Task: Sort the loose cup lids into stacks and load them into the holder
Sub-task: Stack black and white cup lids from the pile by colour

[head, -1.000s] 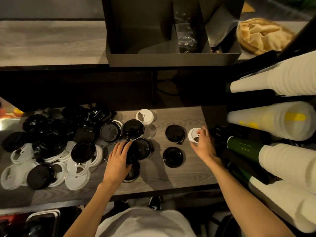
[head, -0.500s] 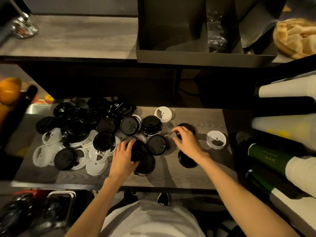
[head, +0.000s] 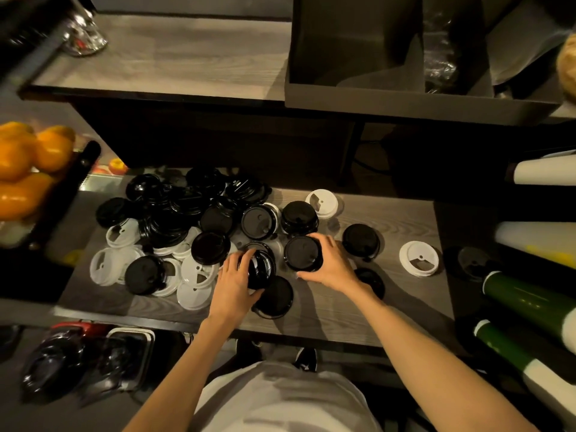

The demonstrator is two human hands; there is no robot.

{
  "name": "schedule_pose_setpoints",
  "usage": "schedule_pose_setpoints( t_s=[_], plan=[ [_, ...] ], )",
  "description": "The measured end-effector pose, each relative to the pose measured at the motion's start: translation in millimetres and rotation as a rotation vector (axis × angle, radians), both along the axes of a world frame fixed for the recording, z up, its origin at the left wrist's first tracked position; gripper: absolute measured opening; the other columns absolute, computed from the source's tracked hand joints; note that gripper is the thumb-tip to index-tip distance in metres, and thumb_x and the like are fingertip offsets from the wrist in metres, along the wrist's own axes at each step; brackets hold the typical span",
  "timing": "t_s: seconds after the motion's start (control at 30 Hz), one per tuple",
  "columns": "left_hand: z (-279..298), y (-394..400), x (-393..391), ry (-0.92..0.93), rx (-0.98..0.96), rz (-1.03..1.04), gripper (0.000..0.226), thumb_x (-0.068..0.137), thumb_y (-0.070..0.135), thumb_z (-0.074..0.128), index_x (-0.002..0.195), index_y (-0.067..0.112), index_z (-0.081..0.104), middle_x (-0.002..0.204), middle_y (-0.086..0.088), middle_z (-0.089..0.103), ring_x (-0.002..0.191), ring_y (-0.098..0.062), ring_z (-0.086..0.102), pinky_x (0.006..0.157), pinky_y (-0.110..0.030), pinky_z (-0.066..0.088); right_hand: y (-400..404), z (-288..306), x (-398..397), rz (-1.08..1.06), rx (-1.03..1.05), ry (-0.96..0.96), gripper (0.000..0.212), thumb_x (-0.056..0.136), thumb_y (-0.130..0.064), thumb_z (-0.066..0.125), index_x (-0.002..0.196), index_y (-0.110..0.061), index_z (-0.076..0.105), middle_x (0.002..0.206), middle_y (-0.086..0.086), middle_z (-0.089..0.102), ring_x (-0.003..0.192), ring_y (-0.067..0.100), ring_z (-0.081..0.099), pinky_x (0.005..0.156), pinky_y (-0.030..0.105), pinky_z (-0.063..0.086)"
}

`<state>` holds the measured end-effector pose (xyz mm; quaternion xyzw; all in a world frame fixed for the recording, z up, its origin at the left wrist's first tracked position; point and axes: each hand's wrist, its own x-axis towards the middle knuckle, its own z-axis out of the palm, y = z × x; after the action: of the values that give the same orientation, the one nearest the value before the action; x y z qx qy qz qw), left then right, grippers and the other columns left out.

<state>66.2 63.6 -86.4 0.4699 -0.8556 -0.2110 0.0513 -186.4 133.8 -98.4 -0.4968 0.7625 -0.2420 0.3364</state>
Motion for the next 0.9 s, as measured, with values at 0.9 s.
schedule_pose_setpoints(
  t_s=[0.9],
  plan=[
    [47,-23,-41,1.272,1.565,0.715,0.047,0.104,0.044,0.039,0.143,0.025,0.057,0.145,-0.021,0.056,0.124,-0.044,0.059,0.081,-0.042,0.052,15,37,8,-0.355,0.072,-0.51,0.096,0.066,-0.062,0.089,0.148,-0.033,0.049,0.136,-0.015,0.055,0.134,0.01,0.052,0.114,0.038,0.044]
  ],
)
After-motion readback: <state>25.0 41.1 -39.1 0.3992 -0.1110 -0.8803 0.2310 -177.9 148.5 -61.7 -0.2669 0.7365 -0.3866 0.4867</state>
